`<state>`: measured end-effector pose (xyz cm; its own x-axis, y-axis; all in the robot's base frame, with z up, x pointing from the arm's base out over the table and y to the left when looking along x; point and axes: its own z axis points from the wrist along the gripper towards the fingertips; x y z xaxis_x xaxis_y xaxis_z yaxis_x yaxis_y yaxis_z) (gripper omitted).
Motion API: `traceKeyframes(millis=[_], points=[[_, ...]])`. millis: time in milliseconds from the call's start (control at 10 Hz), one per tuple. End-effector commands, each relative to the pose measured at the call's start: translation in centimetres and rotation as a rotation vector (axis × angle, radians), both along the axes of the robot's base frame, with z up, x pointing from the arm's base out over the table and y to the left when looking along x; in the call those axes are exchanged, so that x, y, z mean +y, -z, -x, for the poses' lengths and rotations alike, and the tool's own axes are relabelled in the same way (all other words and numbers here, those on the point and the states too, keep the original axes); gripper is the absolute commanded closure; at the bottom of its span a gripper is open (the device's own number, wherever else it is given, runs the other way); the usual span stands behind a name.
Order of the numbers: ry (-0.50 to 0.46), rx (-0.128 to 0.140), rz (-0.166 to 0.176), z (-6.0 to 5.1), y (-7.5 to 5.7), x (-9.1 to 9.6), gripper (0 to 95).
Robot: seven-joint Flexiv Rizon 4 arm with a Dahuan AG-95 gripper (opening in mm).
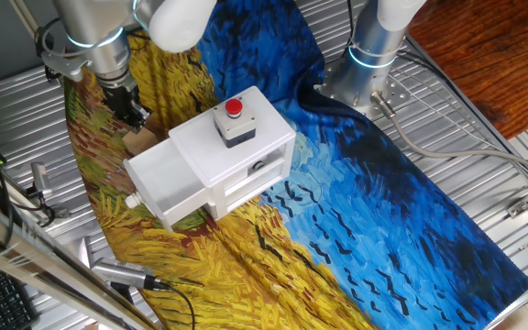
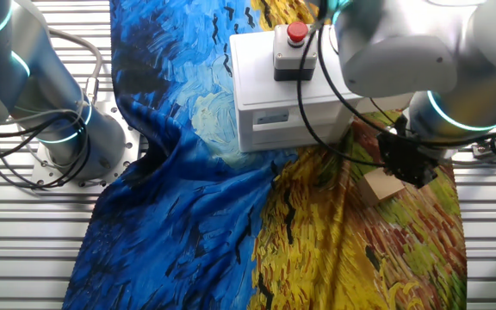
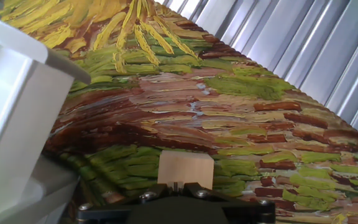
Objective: Take something out of a drawer
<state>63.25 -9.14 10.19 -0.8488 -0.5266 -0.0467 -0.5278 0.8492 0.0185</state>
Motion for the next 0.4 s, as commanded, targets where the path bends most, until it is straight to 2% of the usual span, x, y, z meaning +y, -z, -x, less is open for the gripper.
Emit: traceKeyframes(millis=[100,400], points=[[0.036,0.001,0.009,0.28,-0.1,0.03,95.0],[0.04,0.001,0.004,0.29,-0.1,0.03,95.0]])
